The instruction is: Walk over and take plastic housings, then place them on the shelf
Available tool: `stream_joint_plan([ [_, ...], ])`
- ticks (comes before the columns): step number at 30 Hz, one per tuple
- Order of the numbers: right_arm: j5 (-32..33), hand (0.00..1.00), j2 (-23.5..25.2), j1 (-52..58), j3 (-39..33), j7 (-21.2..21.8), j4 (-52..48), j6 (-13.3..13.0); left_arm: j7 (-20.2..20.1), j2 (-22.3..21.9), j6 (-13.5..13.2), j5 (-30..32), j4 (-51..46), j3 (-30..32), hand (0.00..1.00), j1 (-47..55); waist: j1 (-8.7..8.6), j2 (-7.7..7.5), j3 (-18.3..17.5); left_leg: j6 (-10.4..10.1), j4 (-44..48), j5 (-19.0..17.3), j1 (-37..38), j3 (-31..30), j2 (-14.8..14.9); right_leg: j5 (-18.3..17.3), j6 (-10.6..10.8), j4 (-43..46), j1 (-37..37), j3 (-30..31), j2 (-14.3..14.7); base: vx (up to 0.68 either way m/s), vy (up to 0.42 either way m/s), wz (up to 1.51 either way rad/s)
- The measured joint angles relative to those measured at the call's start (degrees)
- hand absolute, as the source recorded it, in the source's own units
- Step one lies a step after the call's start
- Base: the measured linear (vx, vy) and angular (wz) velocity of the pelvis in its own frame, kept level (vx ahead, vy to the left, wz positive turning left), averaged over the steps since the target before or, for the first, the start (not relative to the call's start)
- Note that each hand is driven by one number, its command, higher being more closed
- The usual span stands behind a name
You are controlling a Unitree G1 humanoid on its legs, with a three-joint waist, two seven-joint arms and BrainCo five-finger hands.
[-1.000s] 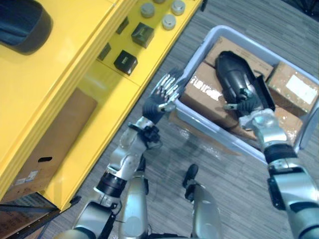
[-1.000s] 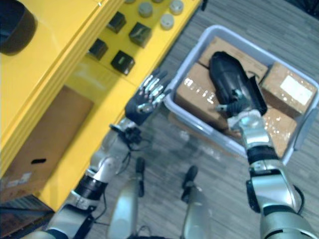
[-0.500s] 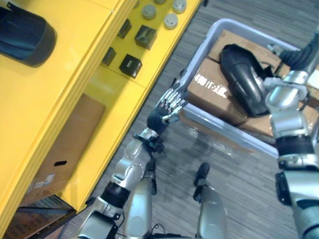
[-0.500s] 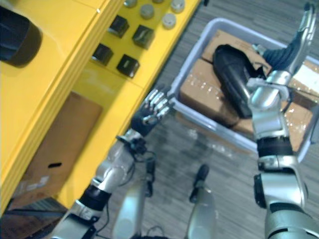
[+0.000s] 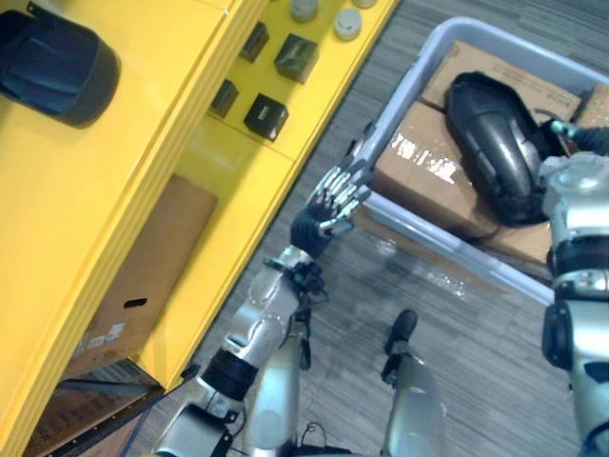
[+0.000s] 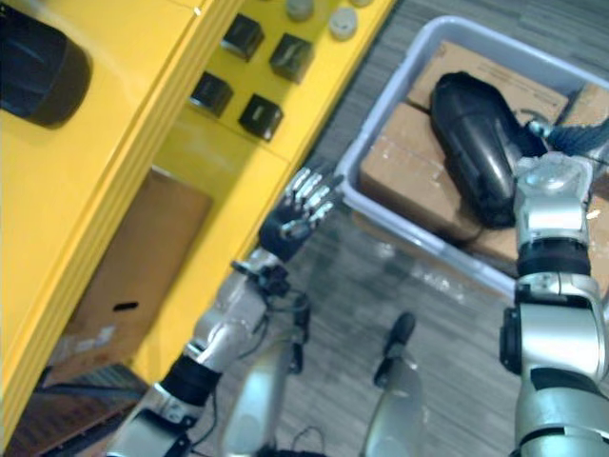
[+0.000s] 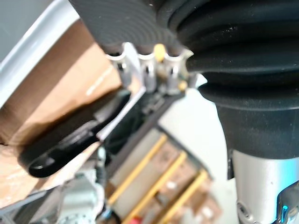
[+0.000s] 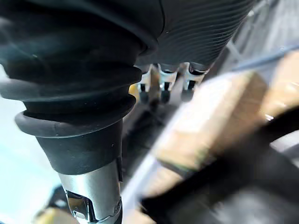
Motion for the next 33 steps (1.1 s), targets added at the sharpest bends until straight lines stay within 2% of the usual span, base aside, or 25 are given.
stream_joint_plan([
  [3, -0.2, 0.0, 0.0, -0.3, -0.32, 2.69, 1.11, 1.16, 0.0, -1.45, -0.19, -0.31, 0.0, -0.12, 0.0, -0.29, 0.85, 0.54, 0.03, -0.14, 0.03, 0.28, -1.14, -0.26, -0.05, -0.82, -0.14, 1.71, -1.69, -0.06, -0.35, 0.0, -0.013, 0.07],
  [6, -0.45, 0.0, 0.0, -1.73, -0.48, 5.14, 2.17, 3.4, 0.0, -1.95, -1.4, -0.31, 0.02, -0.19, 0.0, -0.98, 1.22, 0.65, 0.04, -0.4, 0.1, 0.72, -2.82, -0.82, -0.03, -1.66, -0.52, 3.55, -3.78, -0.45, -0.64, -0.01, -0.026, 0.1],
  [9, -3.07, 0.0, -0.01, -1.83, -0.95, 5.37, 2.43, 4.24, 0.03, -2.24, -1.69, -0.3, 0.04, -0.21, 0.0, -1.83, 1.82, 0.65, 0.04, -0.65, 0.15, 1.14, -4.33, -1.17, -0.02, -2.36, -0.7, 5.19, -5.58, -0.87, -1.0, -0.01, -0.035, 0.12],
  [12, -7.22, 0.0, -0.01, -2.05, -1.38, 5.21, 2.47, 6.78, 0.48, -2.87, -2.18, -0.27, 0.39, -0.23, 0.0, -1.44, 2.31, 0.64, 0.05, -0.76, 0.34, 1.25, -5.23, -1.79, -0.08, -3.05, -0.87, 6.34, -6.49, -1.2, -1.32, 0.0, -0.024, 0.1],
  [14, -8.43, 0.0, -0.01, -2.06, -1.4, 5.07, 2.49, 7.32, 0.58, -2.89, -2.55, -0.27, 0.45, -0.24, 0.0, -1.46, 2.33, 0.64, 0.05, -0.8, 1.03, 1.22, -6.07, -2.34, -0.07, -3.41, -0.96, 6.93, -6.86, -1.57, -1.39, 0.0, -0.016, 0.13],
  [15, -8.84, 1.0, -0.02, -2.05, -1.81, 4.74, 2.5, 7.52, 0.66, -2.95, -2.81, -0.26, 0.51, -0.28, 0.0, -1.46, 2.36, 0.59, 0.05, -0.8, 1.33, 1.22, -6.79, -2.57, -0.07, -3.6, -1.02, 7.52, -7.53, -1.71, -1.49, -0.01, -0.013, 0.11],
  [20, -10.72, 1.0, -0.32, -1.9, -2.5, 4.74, 2.46, 8.18, 0.67, -2.96, -3.83, -0.25, 2.44, -0.27, 0.0, -1.26, 2.48, 0.47, 0.13, -0.76, 2.12, 1.18, -7.41, -2.55, -0.33, -4.18, -1.09, 8.9, -8.24, -1.68, -2.17, -0.02, -0.001, 0.03],
  [27, -18.68, 1.0, -1.98, -0.71, -3.64, 10.79, 2.47, 8.3, 0.32, -2.88, -3.83, -0.3, 2.45, -0.16, 0.0, -0.28, 2.48, 0.4, 0.11, -0.75, 2.94, 1.16, -7.92, -2.59, -0.01, -4.66, -1.21, 9.96, -8.64, -1.77, -2.18, -0.01, 0.0, 0.0],
  [33, -21.83, 1.0, -2.31, 0.93, -3.45, 11.61, 2.47, 8.32, 0.29, -2.75, -3.79, -0.36, 2.44, 0.06, 0.0, 0.63, 2.5, -0.06, -0.1, -0.76, 3.4, 1.16, -7.91, -2.57, 0.12, -4.67, -1.26, 10.35, -8.61, -1.74, -2.15, 0.0, 0.0, 0.0],
])
